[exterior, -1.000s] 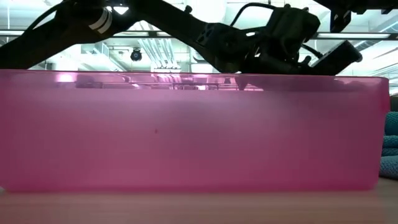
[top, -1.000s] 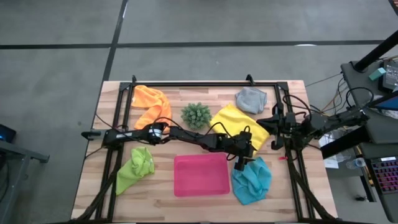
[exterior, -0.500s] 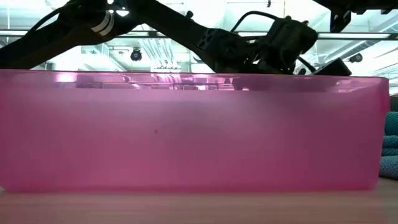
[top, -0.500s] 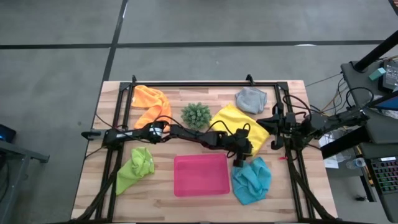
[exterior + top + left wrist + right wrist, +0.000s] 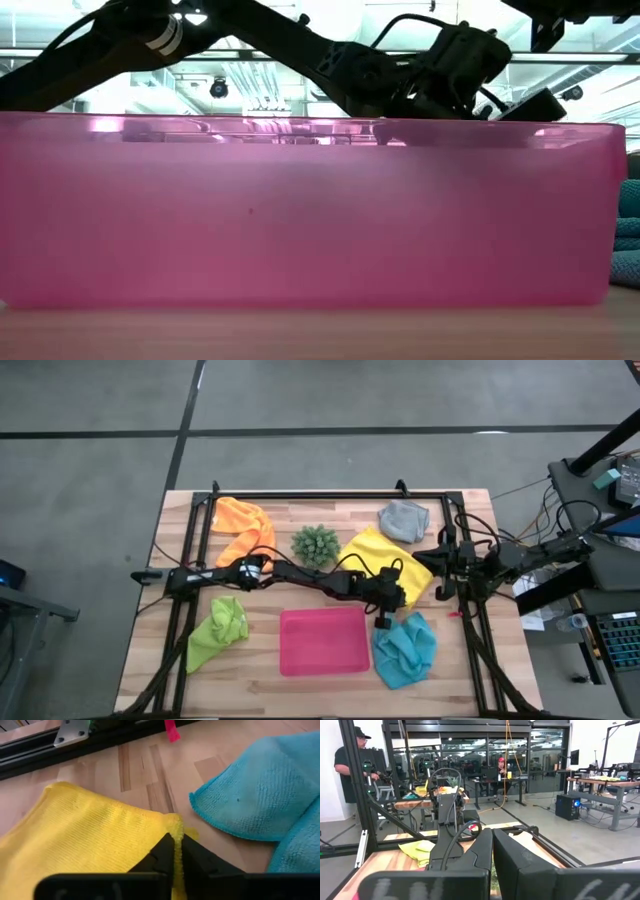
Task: Fold microfiber towels
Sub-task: Fold the yellow microfiber cloth
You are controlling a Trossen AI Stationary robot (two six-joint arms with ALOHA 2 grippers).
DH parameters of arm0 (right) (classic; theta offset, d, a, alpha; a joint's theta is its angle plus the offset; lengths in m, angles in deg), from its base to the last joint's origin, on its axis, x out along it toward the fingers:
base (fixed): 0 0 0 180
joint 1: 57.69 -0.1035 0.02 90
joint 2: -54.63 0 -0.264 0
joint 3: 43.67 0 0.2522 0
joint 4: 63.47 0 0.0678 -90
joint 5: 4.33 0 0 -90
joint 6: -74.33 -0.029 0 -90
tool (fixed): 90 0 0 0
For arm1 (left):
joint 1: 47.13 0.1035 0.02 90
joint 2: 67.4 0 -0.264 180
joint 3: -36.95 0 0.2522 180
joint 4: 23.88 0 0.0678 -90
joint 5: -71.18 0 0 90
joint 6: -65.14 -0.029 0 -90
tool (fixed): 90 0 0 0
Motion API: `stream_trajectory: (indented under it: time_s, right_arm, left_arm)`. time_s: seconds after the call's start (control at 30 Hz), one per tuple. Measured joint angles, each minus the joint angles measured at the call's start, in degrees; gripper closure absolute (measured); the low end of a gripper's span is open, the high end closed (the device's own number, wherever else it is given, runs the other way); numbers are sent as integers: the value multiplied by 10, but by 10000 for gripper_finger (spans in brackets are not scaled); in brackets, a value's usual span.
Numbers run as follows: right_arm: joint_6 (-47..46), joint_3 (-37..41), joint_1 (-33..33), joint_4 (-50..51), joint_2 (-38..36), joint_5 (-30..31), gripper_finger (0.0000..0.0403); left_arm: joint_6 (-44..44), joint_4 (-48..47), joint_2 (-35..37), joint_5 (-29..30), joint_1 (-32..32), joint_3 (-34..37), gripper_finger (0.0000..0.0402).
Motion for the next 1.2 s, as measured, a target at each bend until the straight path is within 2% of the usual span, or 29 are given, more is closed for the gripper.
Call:
stream_trajectory:
  time_s: [0.23, 0.47, 0.6, 0.73, 0.83, 0.93, 1.07, 1.2]
  right_arm:
    - [-34, 0, 0, 24, 0, 31, 385]
    - [-100, -20, 0, 107, 16, 87, 316]
    - [-178, -58, -1, 206, 40, 84, 270]
    - [-292, -102, -1, 354, 79, 82, 239]
    - [-378, -127, -11, 449, 111, 65, 232]
    - [-439, -139, -32, 501, 143, 40, 237]
    - [-460, -131, -72, 502, 193, -14, 247]
    - [-493, -121, -106, 502, 261, -17, 252]
  left_arm:
    - [-17, -72, 41, -1, -2, 2, 400]
    - [-66, -178, 61, -1, -3, 4, 401]
    - [-80, -224, 68, -1, -3, 7, 401]
    - [-91, -218, 76, -1, -2, 7, 401]
    - [-93, -231, 83, -1, -2, 7, 401]
    - [-93, -253, 93, -1, -2, 8, 401]
    - [-95, -279, 104, -1, -2, 10, 401]
    - [-96, -311, 111, -4, -2, 11, 401]
